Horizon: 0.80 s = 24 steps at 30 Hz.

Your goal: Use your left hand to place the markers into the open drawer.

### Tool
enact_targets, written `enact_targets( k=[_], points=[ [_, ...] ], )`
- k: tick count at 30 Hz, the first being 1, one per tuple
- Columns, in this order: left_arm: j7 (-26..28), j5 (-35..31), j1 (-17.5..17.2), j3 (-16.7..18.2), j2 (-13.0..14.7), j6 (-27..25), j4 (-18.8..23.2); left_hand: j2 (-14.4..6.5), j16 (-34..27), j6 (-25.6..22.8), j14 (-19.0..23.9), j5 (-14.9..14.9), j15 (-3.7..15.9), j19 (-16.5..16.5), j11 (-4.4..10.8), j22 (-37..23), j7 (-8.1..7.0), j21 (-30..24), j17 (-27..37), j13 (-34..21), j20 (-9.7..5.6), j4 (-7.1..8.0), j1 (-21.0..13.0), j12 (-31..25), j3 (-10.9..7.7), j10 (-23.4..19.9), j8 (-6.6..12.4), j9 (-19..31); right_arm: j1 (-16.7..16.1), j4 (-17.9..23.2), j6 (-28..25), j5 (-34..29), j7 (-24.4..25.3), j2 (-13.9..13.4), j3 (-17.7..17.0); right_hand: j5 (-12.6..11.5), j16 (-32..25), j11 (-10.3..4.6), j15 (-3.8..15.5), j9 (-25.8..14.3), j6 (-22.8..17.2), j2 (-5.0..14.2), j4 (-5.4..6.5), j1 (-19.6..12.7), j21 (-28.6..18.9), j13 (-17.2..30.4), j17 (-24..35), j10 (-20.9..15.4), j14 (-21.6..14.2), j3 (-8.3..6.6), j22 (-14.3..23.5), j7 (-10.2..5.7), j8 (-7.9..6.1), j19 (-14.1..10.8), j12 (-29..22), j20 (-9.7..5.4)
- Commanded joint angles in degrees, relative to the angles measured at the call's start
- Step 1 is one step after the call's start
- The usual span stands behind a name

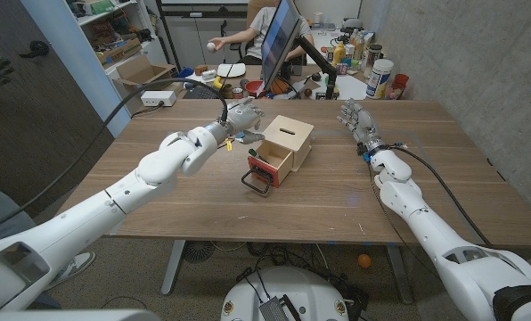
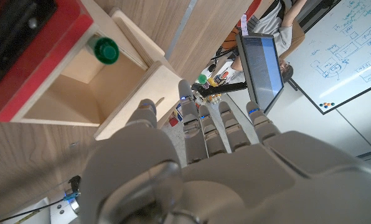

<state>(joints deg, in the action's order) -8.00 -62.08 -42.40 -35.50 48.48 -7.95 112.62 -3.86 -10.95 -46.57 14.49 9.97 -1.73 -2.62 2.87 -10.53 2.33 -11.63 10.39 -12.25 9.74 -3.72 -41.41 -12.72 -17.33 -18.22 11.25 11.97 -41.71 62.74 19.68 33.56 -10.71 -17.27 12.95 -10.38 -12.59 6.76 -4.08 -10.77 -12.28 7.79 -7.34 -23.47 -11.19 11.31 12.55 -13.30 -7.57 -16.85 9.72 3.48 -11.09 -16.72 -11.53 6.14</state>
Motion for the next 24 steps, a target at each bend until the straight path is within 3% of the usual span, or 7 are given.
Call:
enact_targets(
  k=[1,10,13,24],
  points=[
    [5.58,7.42,-2.83,1.91,-2.30,-4.83,-1.34,-0.60,-0.42,0.56,0.54,0.22,0.08,-0.32,0.01,-0.25,-0.17,-0.46,0.09,0.04,0.35,-0.38,-0.22,-0.49,-0.24,-0.51,-0.17,0.15,-0.46,1.37,-0.82,-0.99,1.14,-0.77,0.51,-0.24,-0.05,0.01,0.47,-0.15,-0.27,-0.13,0.00,0.15,-0.03,0.25,0.12,-0.36,-0.21,0.18,0.27,-0.47,-0.17,-0.23,-0.23,0.33],
    [11.16,15.10,-3.51,3.24,-5.20,-7.70,-3.35,-0.70,-0.40,2.48,0.77,0.19,-0.07,-0.51,-0.04,-0.24,0.08,-0.51,0.09,0.05,0.40,-0.64,-0.06,-0.50,-0.37,-0.66,-0.75,0.04,-0.87,3.72,-1.08,-1.84,2.23,-1.71,0.90,-0.24,-0.05,0.01,0.60,-0.14,-0.38,-0.15,-0.05,0.10,-0.04,0.25,0.09,-0.45,-0.26,0.17,0.27,-0.50,-0.22,-0.24,-0.26,0.36],
    [12.91,18.08,-3.56,3.76,-6.03,-8.11,-4.15,-0.78,-0.45,3.02,0.97,0.20,-0.07,-0.53,-0.18,-0.25,0.04,-0.51,0.10,0.05,0.50,-0.66,0.07,-0.56,-0.39,-0.83,-0.86,0.01,-0.97,4.55,-1.14,-2.12,2.69,-2.18,0.90,-0.27,-0.51,0.03,0.44,-0.14,-0.38,-0.07,-0.07,0.05,-0.35,0.25,0.06,-0.53,-1.58,0.06,0.25,-0.42,-0.21,-1.12,-0.28,-1.01],
    [18.23,28.96,-4.40,5.73,-7.28,-8.47,-6.18,-1.04,-0.26,12.08,1.08,0.34,-0.48,-0.49,-0.83,-0.26,0.73,-0.46,0.17,0.04,1.09,-1.01,1.20,-0.16,-0.52,-0.22,-1.95,-0.33,-2.09,7.80,-1.07,-3.36,5.77,-3.88,0.74,-0.27,-0.99,0.15,0.47,-0.14,-0.44,0.00,-0.09,0.01,-0.57,0.24,0.07,-0.94,-2.98,-0.06,0.21,-0.20,-0.22,-2.04,-0.40,-0.99]
  ],
)
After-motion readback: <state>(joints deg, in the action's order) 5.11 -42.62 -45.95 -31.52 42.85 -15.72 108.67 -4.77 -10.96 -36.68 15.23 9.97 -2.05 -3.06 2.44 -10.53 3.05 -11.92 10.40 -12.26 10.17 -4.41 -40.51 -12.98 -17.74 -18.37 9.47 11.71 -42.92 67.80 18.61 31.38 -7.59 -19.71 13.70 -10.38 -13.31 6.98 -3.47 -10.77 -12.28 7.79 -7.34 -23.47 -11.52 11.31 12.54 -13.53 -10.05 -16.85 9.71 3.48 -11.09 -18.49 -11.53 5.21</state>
